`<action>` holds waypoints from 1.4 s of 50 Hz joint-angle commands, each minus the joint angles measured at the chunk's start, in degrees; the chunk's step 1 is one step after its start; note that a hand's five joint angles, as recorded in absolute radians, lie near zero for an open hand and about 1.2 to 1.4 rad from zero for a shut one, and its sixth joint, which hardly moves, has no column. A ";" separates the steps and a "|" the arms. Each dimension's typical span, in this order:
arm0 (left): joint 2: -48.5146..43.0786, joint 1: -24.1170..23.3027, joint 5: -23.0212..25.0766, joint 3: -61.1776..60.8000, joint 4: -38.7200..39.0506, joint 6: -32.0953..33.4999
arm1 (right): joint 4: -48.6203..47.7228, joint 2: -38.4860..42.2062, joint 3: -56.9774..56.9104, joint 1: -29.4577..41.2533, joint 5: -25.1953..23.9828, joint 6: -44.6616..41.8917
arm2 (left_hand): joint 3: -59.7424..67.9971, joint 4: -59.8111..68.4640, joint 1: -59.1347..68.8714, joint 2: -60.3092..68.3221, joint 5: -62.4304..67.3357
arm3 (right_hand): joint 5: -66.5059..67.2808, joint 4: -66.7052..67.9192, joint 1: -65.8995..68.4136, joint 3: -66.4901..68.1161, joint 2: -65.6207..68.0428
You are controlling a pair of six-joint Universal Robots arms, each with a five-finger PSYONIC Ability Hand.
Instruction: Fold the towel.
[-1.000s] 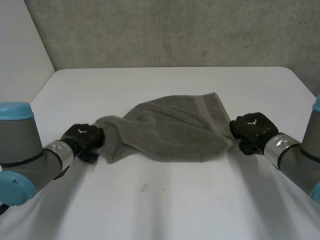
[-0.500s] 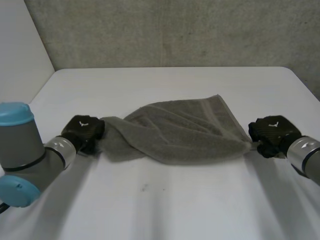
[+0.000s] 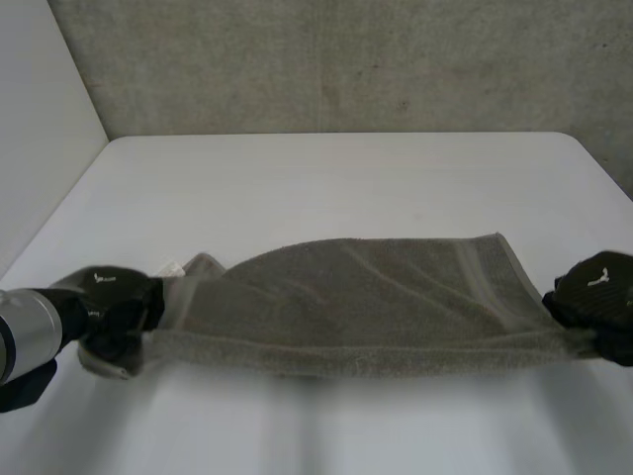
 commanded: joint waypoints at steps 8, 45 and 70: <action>-21.29 0.23 -0.63 9.72 3.43 5.57 | -2.38 20.03 -10.03 7.54 10.63 0.02 | 10.35 10.29 13.44 10.26 11.30 | 13.43 11.52 24.93 11.81 12.61; -23.57 -3.99 -0.64 21.44 52.30 -9.10 | -42.82 19.05 -22.19 15.45 8.27 30.61 | 10.35 10.29 13.44 10.26 11.30 | 13.43 11.52 24.93 11.81 12.61; -15.14 1.28 -0.10 -3.64 20.57 9.18 | -18.46 17.30 -1.42 7.45 6.94 11.44 | 10.35 10.29 13.44 10.26 11.30 | 13.43 11.52 24.93 11.81 12.61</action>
